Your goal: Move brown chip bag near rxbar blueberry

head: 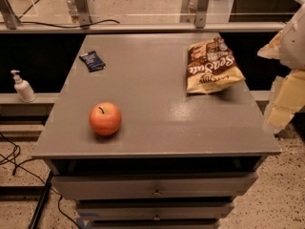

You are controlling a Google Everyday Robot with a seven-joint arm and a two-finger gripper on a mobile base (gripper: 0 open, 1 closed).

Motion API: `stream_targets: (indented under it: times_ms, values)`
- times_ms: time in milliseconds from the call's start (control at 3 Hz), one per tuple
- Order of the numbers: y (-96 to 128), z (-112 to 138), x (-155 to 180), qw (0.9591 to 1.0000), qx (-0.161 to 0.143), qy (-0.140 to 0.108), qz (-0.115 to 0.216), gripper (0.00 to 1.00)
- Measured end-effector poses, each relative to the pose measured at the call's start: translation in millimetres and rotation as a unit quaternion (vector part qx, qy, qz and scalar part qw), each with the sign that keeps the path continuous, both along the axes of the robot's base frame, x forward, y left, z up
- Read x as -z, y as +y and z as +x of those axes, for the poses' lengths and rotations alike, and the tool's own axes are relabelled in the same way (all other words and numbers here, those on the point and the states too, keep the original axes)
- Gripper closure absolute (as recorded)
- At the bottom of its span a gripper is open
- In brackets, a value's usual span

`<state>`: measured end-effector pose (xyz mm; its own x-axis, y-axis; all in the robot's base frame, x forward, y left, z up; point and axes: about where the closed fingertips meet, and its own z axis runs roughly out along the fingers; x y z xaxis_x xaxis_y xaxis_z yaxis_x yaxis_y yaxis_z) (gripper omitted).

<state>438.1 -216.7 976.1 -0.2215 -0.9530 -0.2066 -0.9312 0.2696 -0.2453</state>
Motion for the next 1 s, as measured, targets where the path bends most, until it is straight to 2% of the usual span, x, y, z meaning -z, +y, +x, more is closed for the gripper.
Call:
stream_targets:
  times_ms: [333,667,1000]
  values:
    - [0,0,0,1.0,0.0,0.0,0.0,0.0]
    - [1,9,-3,0.9999,-0.004,-0.014,0.008,0.0]
    - [-2,46,0,0.9984,-0.002,-0.043,0.036,0.0]
